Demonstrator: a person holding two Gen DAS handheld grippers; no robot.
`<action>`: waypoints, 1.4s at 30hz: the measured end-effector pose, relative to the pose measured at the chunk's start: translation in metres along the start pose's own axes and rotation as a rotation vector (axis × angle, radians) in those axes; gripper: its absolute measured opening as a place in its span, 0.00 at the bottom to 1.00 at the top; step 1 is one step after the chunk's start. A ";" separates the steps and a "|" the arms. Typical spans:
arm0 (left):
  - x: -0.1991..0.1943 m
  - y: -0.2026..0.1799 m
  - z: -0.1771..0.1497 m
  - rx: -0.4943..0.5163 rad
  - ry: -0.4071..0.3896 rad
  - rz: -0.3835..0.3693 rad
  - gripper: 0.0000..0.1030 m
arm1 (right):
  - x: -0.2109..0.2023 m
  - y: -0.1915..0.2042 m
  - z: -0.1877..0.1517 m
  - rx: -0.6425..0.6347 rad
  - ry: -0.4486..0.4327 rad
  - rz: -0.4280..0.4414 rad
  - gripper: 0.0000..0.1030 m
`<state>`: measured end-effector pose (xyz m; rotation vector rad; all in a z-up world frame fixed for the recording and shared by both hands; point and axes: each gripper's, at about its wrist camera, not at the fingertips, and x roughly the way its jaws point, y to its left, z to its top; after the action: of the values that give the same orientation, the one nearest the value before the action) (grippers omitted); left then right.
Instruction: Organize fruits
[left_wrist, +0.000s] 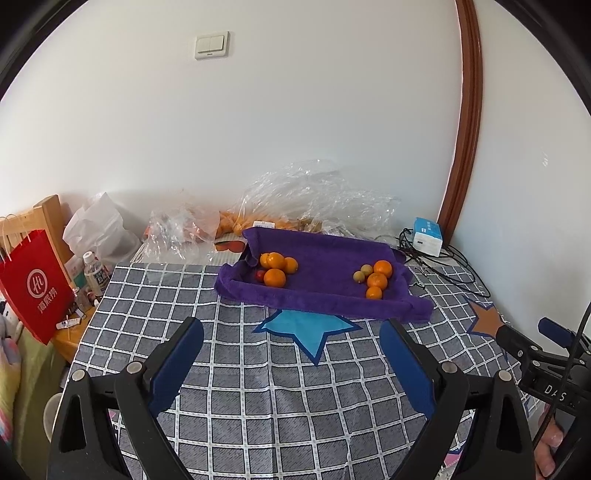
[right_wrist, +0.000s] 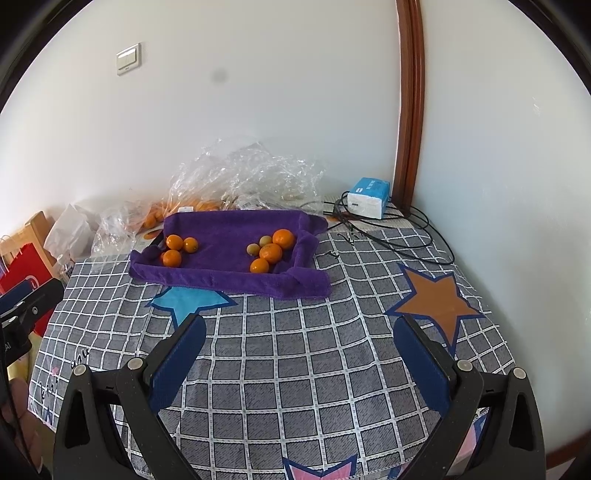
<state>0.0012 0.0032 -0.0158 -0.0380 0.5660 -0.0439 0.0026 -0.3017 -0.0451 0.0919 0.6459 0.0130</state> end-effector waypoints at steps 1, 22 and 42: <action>0.001 0.000 0.000 -0.001 0.001 0.001 0.94 | 0.000 0.000 0.000 -0.001 0.000 -0.001 0.97; 0.001 0.004 -0.002 -0.007 0.004 0.006 0.94 | 0.000 0.004 -0.002 -0.004 0.000 -0.004 0.97; 0.001 0.005 -0.003 -0.001 0.002 0.013 0.95 | 0.001 0.002 -0.001 -0.002 0.002 -0.005 0.97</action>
<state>0.0002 0.0083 -0.0191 -0.0351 0.5683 -0.0311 0.0028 -0.2992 -0.0457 0.0889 0.6484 0.0088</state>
